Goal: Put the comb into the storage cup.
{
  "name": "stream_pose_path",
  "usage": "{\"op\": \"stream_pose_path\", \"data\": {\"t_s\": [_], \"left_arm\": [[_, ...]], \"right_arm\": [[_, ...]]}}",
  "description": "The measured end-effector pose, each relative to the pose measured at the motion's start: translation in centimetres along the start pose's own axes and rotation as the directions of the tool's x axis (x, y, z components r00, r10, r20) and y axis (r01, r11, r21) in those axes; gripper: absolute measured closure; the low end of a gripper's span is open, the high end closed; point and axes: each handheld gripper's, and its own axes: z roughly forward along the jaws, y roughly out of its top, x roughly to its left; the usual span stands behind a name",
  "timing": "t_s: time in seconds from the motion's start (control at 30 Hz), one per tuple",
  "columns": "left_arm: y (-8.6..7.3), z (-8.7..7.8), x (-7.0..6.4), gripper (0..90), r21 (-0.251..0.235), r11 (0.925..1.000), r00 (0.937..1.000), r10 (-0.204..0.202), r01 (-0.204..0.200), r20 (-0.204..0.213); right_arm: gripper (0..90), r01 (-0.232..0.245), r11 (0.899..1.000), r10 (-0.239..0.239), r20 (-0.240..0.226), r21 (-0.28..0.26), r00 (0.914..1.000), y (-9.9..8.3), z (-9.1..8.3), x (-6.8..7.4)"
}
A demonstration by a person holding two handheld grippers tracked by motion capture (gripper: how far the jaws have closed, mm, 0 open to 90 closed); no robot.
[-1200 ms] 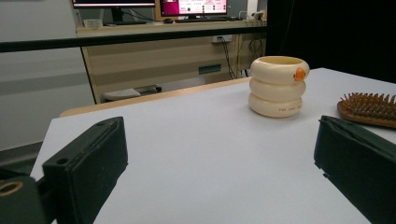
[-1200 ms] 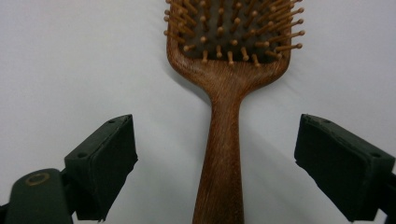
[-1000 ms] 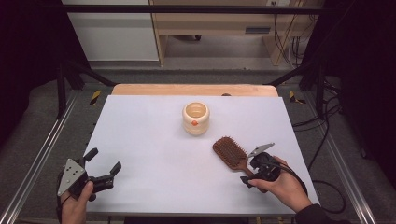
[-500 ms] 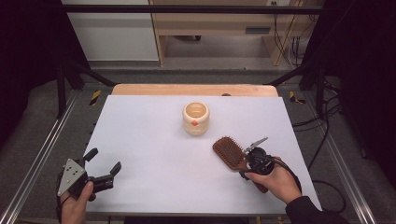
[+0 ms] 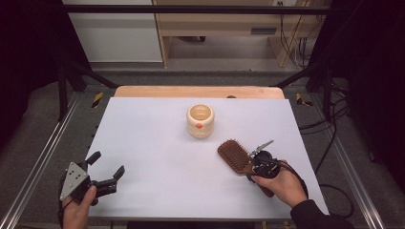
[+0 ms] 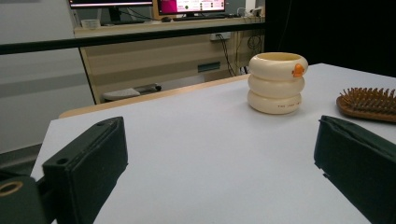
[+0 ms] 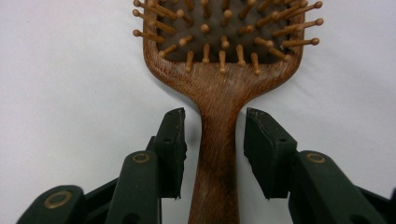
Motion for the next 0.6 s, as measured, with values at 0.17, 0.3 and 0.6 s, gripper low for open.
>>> {"op": "stream_pose_path", "data": {"t_s": [0.17,0.3,0.6], "left_arm": [[0.00,0.01,-0.04,2.7,0.001,1.0000,1.0000,0.001,-0.001,0.000],[0.00,0.02,-0.05,2.7,0.001,1.0000,1.0000,0.002,-0.002,0.000],[0.01,0.06,-0.08,2.7,0.004,1.0000,1.0000,0.006,-0.006,0.002]], "right_arm": [[60.1,0.001,1.000,-0.001,-0.002,0.005,1.0000,0.04,0.10,0.00],[62.1,0.014,1.000,-0.014,0.005,0.013,0.9999,0.11,0.19,0.03],[67.0,0.016,1.000,-0.016,0.016,0.021,0.9997,0.17,0.38,-0.01]]}}
